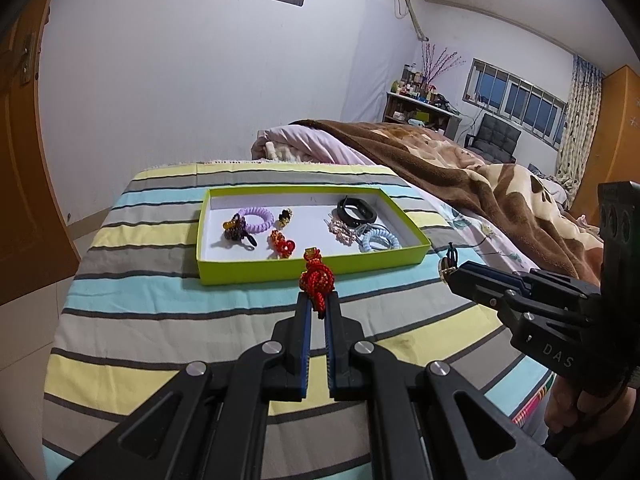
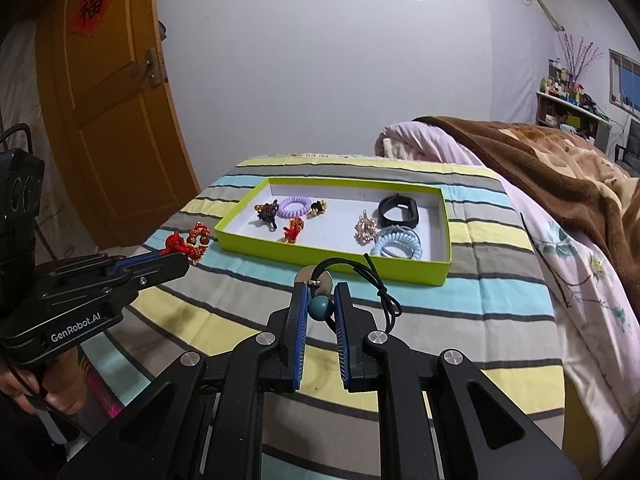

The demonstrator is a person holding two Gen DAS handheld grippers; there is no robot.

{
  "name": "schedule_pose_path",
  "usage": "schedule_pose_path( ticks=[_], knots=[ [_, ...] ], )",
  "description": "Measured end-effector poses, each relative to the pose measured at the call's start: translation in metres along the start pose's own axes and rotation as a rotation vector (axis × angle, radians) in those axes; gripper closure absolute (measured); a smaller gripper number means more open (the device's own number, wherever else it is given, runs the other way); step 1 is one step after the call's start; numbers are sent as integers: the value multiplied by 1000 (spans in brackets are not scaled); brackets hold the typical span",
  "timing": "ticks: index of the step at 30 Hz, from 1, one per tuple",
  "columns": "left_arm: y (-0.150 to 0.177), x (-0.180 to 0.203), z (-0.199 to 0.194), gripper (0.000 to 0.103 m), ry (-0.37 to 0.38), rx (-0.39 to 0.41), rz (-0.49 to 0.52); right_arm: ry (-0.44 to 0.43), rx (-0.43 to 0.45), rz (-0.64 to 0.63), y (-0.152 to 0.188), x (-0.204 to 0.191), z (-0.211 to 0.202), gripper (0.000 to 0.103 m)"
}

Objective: Organize jewelry
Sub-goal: 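Carry both items into the lime-green box and open both tools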

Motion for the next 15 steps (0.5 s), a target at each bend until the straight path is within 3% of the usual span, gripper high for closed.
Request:
schedule_pose_path(
  ticks=[15],
  knots=[
    [-25, -26, 27, 96, -43, 7, 2, 16, 14, -21, -31, 9, 27, 90]
  ],
)
Point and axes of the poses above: each gripper's, at about its wrist camera, not at the fingertips, and z roughly the way its jaws point, x to its right, y to its underside, the point moved 8 cm from there along z, roughly the way its jaws point, and after that the axes turned 9 degrees about z, right-handed, at the moved point
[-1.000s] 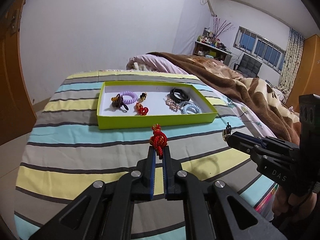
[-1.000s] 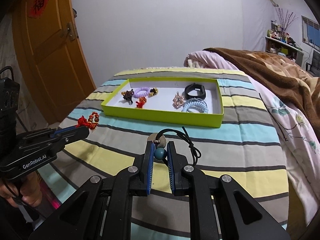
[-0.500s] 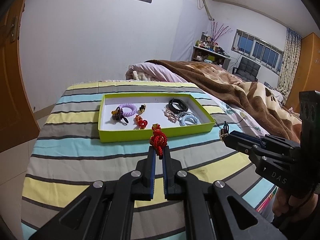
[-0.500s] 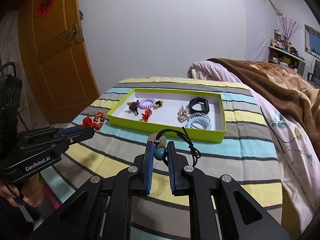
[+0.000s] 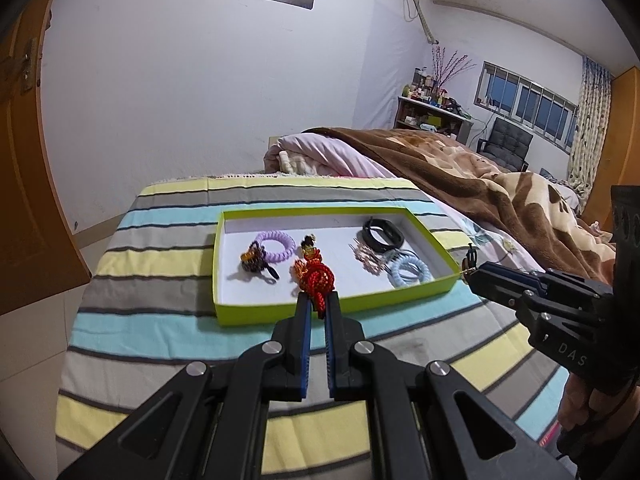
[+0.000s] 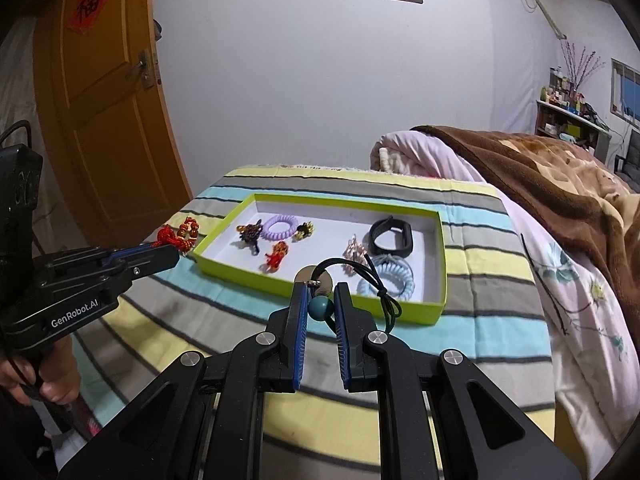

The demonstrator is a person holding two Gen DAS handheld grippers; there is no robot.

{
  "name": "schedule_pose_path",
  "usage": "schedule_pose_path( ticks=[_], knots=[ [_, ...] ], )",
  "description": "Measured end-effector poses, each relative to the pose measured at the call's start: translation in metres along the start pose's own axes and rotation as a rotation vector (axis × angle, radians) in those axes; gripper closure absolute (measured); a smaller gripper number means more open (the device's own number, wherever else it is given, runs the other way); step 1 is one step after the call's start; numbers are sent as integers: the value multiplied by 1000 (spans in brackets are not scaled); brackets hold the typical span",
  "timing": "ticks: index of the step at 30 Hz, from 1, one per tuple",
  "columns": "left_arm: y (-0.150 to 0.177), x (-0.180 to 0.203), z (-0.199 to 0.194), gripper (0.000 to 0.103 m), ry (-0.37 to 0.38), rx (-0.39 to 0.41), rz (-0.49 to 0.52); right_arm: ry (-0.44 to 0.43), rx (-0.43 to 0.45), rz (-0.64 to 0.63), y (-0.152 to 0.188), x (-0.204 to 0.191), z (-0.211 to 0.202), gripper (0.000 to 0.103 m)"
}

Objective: Organize jewelry
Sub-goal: 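Carry both items into the lime-green box and open both tools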

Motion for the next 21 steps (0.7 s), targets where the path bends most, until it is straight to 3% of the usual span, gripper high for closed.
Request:
schedule_pose_path(
  ticks=[11, 21],
  knots=[
    [-11, -21, 45, 96, -15, -35, -2, 12, -15, 6, -26, 16, 43, 90],
    [-4, -36, 80, 96, -13, -83, -36, 8, -97, 19, -19, 21, 92, 90]
  ],
)
Point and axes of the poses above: each gripper's, at about its wrist camera, not at the fingertips, and z roughly the way its jaws point, x to its right, y to its underside, the point moved 8 cm from there along z, roughly the way its jaws point, and after that the axes turned 9 degrees about z, right-handed, at the moved point
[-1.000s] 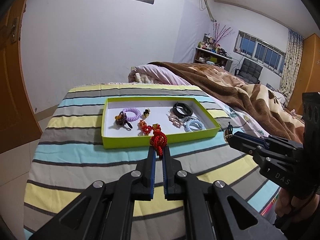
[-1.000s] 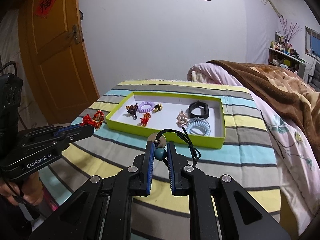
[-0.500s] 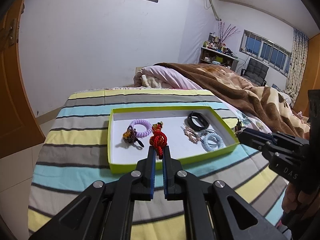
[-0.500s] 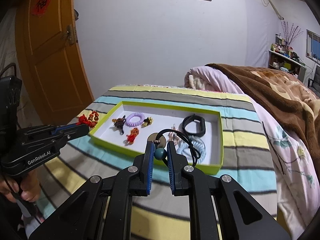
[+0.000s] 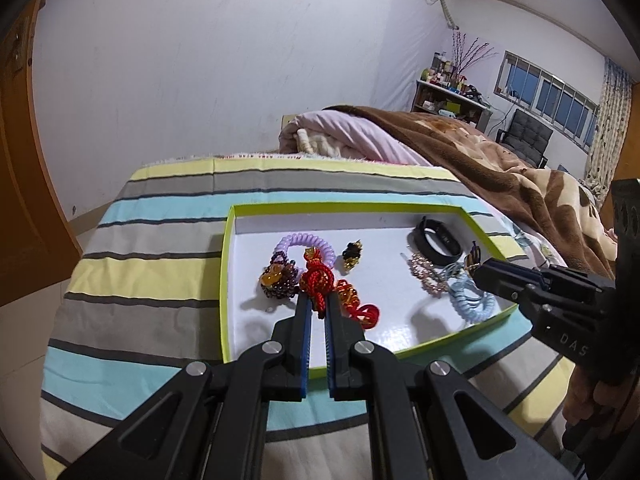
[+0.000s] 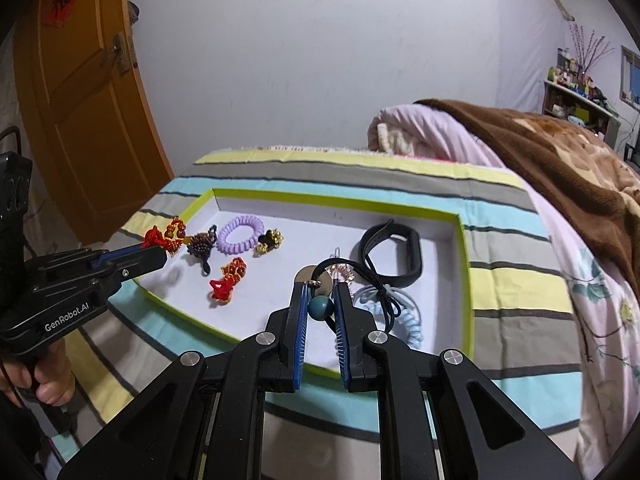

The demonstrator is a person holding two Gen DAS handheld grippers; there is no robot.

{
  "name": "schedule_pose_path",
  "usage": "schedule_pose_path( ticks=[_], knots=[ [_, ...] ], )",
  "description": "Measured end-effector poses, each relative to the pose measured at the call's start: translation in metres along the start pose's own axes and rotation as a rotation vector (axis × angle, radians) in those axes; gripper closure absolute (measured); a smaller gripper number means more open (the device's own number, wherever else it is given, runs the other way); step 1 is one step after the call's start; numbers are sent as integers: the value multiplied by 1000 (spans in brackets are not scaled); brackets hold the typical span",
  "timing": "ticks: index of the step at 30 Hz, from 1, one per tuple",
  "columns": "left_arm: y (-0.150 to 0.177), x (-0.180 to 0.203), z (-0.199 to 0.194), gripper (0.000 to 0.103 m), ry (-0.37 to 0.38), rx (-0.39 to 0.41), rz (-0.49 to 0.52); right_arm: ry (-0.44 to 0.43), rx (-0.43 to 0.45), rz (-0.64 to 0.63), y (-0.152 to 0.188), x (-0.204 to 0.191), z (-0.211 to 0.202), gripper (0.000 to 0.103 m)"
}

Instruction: Organize jewelry

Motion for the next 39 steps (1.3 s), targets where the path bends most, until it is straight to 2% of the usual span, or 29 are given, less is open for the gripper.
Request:
schedule_pose_path(
  ticks=[10, 23, 27, 29, 31, 39],
  knots=[
    [7, -3, 21, 96, 18, -41, -9, -24, -60, -13, 7, -8, 31, 90],
    [11, -4, 29, 92, 35, -67, -6, -35, -100, 15, 9, -6, 46, 89],
    [11, -4, 27, 86, 35, -67, -10, -40, -92, 15, 9, -7, 44, 84],
    [11, -3, 23, 78, 41, -58, -16, -44, -81, 17, 8, -8, 39, 83],
    [11, -3, 18, 77, 41, -50, -21, -49, -68, 21, 7, -9, 33, 78],
    [18, 2, -19, 77, 14, -18, -19, -45, -13, 31, 12, -15, -8, 78]
  ],
)
Point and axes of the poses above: each gripper's, at about its wrist camera, not at the fingertips, and z roughly the way its jaws point, x to its right, y to its underside, the point moved 8 cm from there along z, roughly the way its jaws point, and after that the axes turned 9 degrees about z, right-handed, at the moved point
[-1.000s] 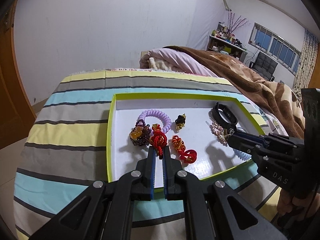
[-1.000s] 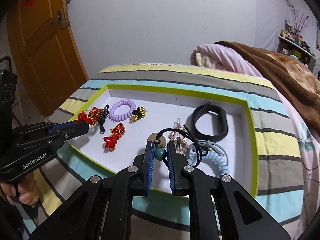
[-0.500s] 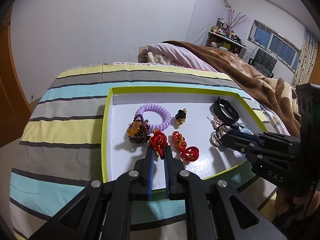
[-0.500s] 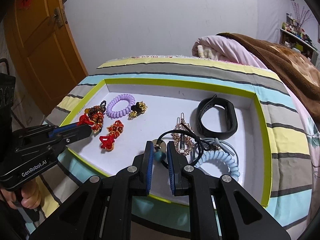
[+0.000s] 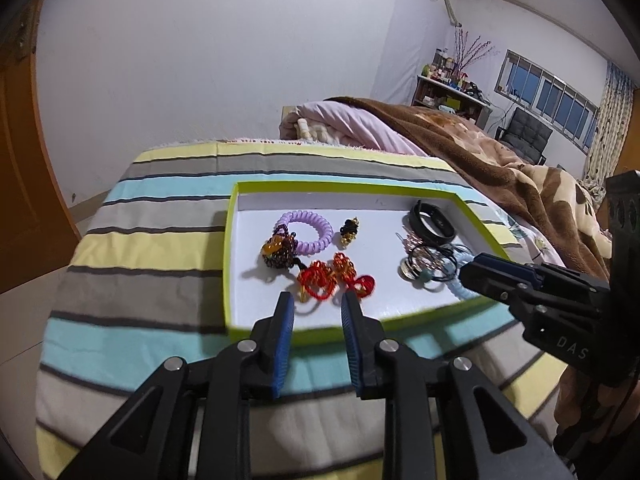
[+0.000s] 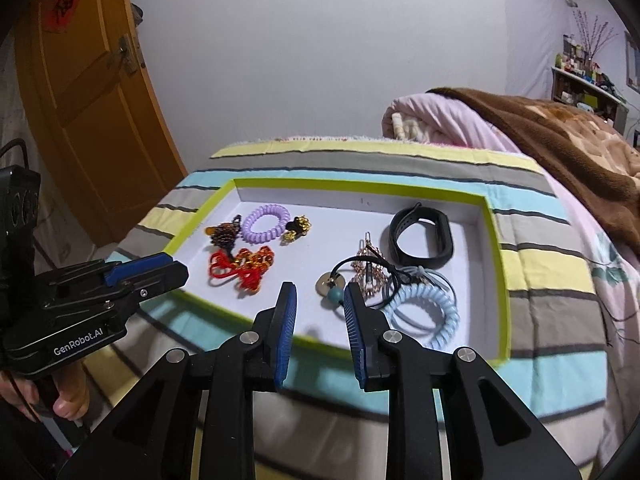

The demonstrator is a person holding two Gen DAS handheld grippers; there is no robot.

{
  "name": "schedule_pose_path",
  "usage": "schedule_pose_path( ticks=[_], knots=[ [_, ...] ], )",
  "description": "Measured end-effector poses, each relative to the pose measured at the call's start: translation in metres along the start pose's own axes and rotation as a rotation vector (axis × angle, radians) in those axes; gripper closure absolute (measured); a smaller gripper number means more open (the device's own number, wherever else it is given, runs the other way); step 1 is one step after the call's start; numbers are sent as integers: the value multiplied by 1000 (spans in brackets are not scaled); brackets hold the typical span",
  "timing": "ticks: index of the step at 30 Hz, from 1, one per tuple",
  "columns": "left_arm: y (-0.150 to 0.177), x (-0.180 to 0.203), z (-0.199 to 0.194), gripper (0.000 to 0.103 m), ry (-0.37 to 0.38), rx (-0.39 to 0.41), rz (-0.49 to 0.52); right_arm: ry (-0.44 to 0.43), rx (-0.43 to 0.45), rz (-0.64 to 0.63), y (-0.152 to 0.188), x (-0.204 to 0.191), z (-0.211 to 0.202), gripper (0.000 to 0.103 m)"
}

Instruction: Organize jewelry

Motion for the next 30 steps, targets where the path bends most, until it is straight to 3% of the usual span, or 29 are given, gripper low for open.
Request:
schedule_pose_path(
  ticks=[16, 30],
  knots=[
    [39, 35, -102, 77, -67, 89, 23, 30, 102, -17, 52, -24, -105, 78],
    [84, 58, -135, 77, -82, 84, 15, 73, 117, -3, 103, -27, -153, 78]
  ],
)
Point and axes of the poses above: each gripper's, at about its wrist camera, not at the fingertips, and z roughly the way its jaws point, x to its right, y to its underside, the point moved 8 cm from there along z, roughly the way its jaws point, and after that the axes turned 9 degrees about z, right-handed, at the moved point
